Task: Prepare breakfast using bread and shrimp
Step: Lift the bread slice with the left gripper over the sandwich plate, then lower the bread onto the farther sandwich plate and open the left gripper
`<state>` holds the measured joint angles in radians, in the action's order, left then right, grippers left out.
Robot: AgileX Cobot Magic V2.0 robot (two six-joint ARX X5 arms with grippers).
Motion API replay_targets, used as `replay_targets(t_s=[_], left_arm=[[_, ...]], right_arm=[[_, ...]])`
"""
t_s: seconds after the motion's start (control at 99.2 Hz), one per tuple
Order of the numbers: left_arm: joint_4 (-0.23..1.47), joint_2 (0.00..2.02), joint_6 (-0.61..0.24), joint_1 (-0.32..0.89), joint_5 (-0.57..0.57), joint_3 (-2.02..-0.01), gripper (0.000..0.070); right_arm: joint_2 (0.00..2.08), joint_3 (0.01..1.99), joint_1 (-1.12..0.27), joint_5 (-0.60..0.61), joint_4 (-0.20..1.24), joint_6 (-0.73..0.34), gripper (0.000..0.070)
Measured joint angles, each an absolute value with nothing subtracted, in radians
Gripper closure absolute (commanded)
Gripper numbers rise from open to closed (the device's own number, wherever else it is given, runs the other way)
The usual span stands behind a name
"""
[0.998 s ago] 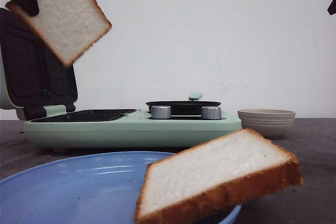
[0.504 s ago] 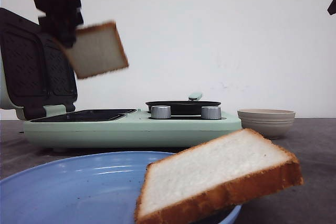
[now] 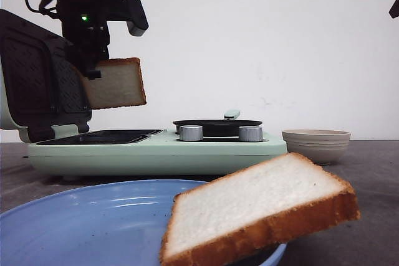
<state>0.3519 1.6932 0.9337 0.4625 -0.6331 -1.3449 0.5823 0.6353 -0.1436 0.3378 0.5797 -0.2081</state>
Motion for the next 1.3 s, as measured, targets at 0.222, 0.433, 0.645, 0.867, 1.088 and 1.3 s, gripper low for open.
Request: replay_targets(t_s=[0.222,0.433,0.645,0.867,1.088,1.3], left_arm=[[0.386,1.731,0.944,0.460,-0.579,-1.357,0.0697],[0.365,1.742,0.967,0.456,-0.570,-1.357,0.0697],[0.358,1.787,0.998,0.443,-0.574,-1.357,0.0697],[0.326,1.801,1.010,0.438,-0.575,-1.357,0.0697],[0.314,1.822,1.034,0.425,-0.574,-1.357,0.0697],[0.308,1.836,1.034,0.423,-0.573,-1.357,0.0677]], right_arm=[[0.582,0.635,-0.144,0.338,0.580,-0.206,0.0323],[0.582,0.635,-0.144,0.338,0.580,-0.206,0.0323],[0.582,0.635,-0.144,0.338,0.580,-0.206,0.0323],[0.582,0.635,-0.144,0.338,0.580,-0.206,0.0323],[0.582,0.635,-0.144,0.338,0.580,-0.206,0.0323],[0.582,0.635,-0.144,0.338,0.585,-0.206,0.0323]])
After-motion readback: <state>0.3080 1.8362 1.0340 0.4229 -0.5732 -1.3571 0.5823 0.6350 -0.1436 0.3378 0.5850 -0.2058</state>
